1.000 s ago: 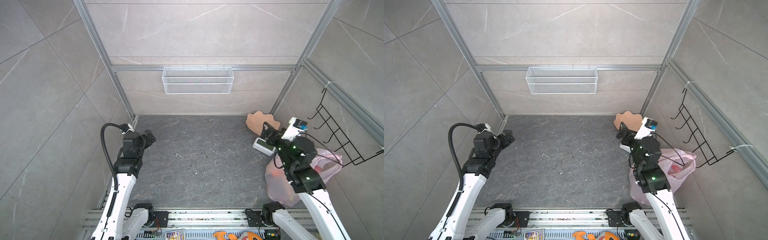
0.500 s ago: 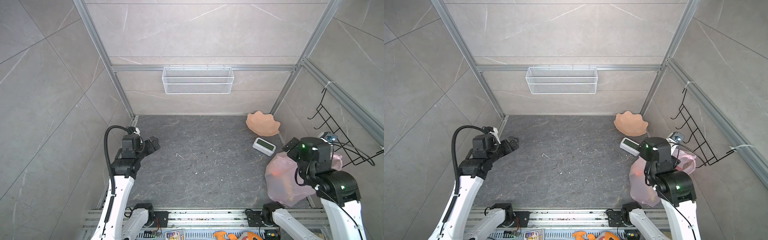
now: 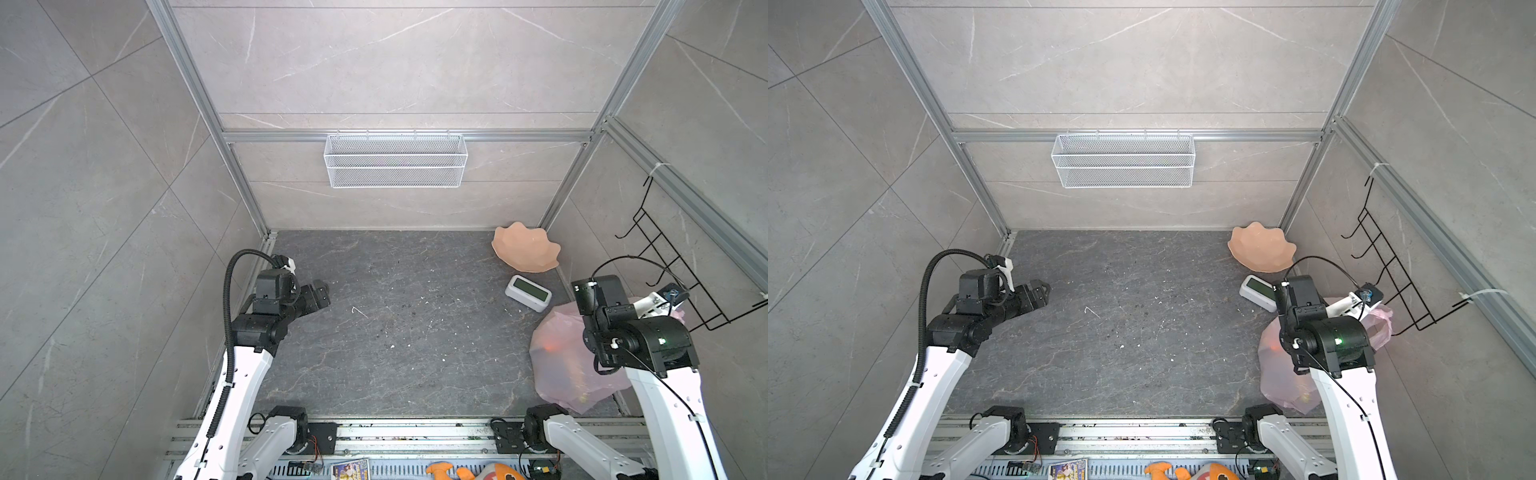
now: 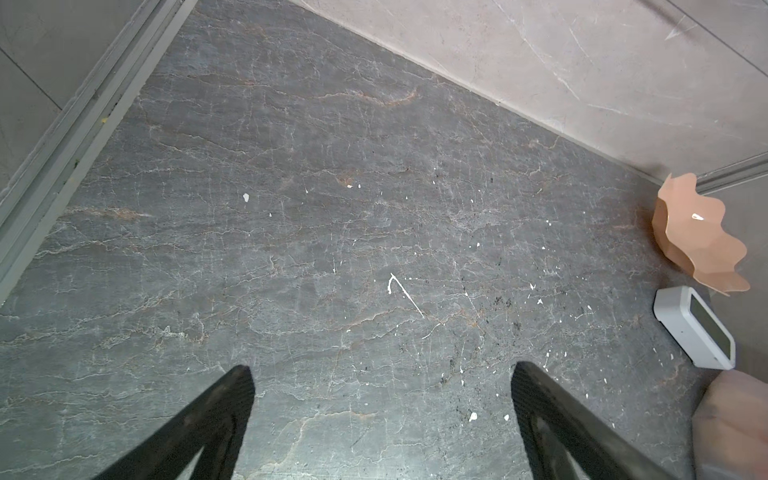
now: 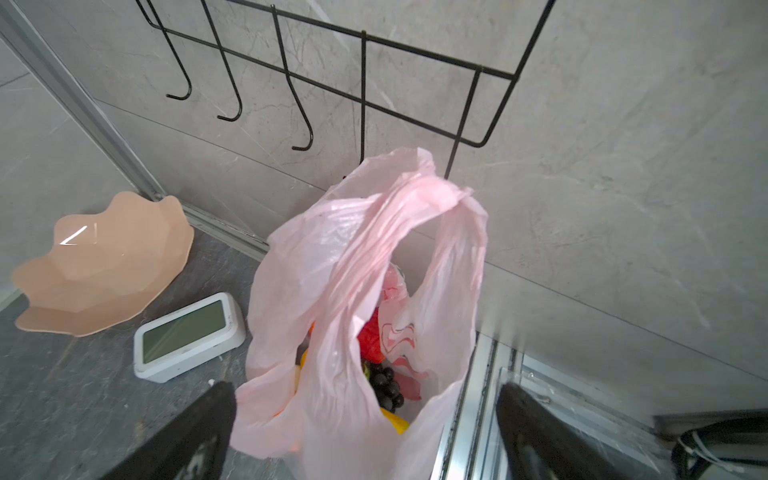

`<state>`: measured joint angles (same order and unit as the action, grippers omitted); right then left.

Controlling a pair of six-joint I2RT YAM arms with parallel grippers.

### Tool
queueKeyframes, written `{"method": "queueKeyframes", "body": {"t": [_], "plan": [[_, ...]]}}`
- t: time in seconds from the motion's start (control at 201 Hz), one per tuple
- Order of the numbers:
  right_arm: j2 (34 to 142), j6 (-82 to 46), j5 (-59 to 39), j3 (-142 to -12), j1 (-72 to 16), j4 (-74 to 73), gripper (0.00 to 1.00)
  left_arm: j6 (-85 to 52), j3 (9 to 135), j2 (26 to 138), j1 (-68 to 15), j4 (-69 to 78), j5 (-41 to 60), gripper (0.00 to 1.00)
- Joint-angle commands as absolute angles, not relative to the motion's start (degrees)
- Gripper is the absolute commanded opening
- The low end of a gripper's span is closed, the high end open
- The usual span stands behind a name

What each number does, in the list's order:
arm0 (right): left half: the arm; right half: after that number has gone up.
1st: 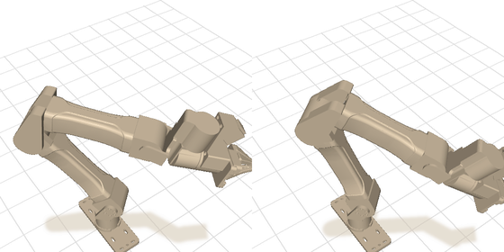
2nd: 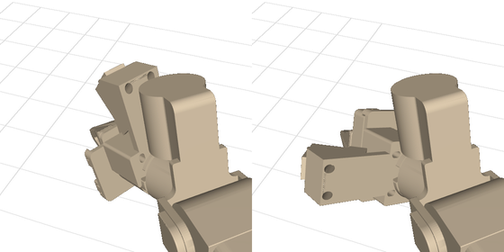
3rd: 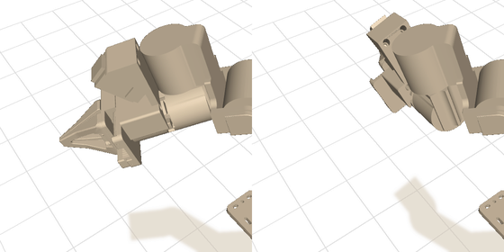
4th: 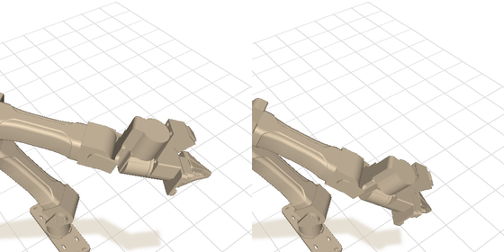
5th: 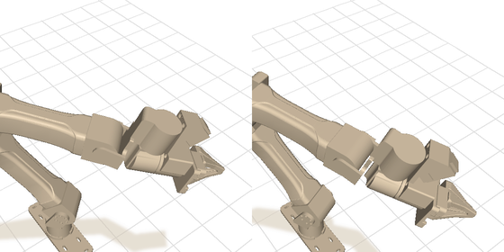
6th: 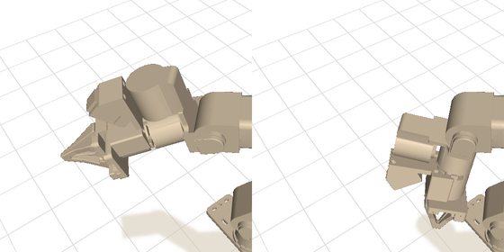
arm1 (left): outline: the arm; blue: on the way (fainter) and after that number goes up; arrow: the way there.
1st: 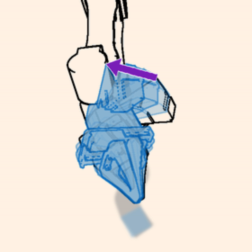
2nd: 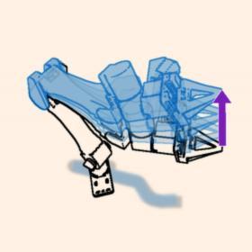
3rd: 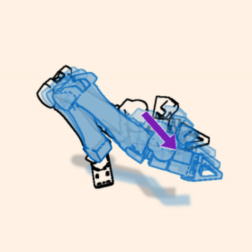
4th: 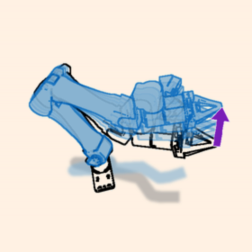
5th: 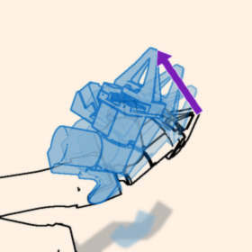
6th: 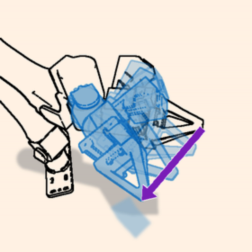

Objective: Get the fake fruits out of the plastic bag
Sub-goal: 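Reach the right gripper to the pink bag handles and grasp them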

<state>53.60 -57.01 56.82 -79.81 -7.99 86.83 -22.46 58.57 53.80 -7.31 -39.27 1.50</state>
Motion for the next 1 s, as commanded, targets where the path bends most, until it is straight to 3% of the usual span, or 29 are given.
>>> {"method": "queueKeyframes", "body": {"t": [0.0, 0.105, 0.184, 0.284, 0.413, 0.513, 0.732, 0.991], "plan": [[53.05, -57.55, 58.89, -75.93, -7.14, 84.06, 0.96, -20.73, 59.59, 52.83, -8.0, -40.42, -0.33, 1.0], [52.82, -56.62, 59.78, -73.63, -6.22, 80.66, 0.91, -20.79, 59.61, 52.45, -8.26, -40.78, -1.11, 1.0], [52.99, -52.27, 57.1, -71.29, -4.8, 75.1, 0.81, -20.79, 59.66, 52.25, -8.26, -40.96, -1.62, 1.0], [53.69, -49.41, 53.71, -69.1, -2.88, 70.57, 0.57, -20.91, 59.63, 52.0, -8.26, -41.11, -2.13, 1.0], [54.05, -49.13, 49.98, -68.36, -2.81, 68.52, 0.15, -21.26, 59.48, 51.64, -8.26, -41.4, -3.33, 1.0], [54.23, -48.0, 43.77, -68.68, -2.81, 66.94, 0.0, -21.44, 59.52, 51.59, -8.17, -41.26, -3.59, 1.0], [56.39, -49.84, 25.14, -74.56, -6.11, 65.22, 0.0, -21.75, 59.43, 51.54, -8.09, -41.13, -3.71, 1.0], [65.94, -58.78, 36.61, -84.76, -31.21, 67.7, 0.0, -21.71, 59.3, 50.91, -8.09, -41.13, -3.93, 1.0]]}}
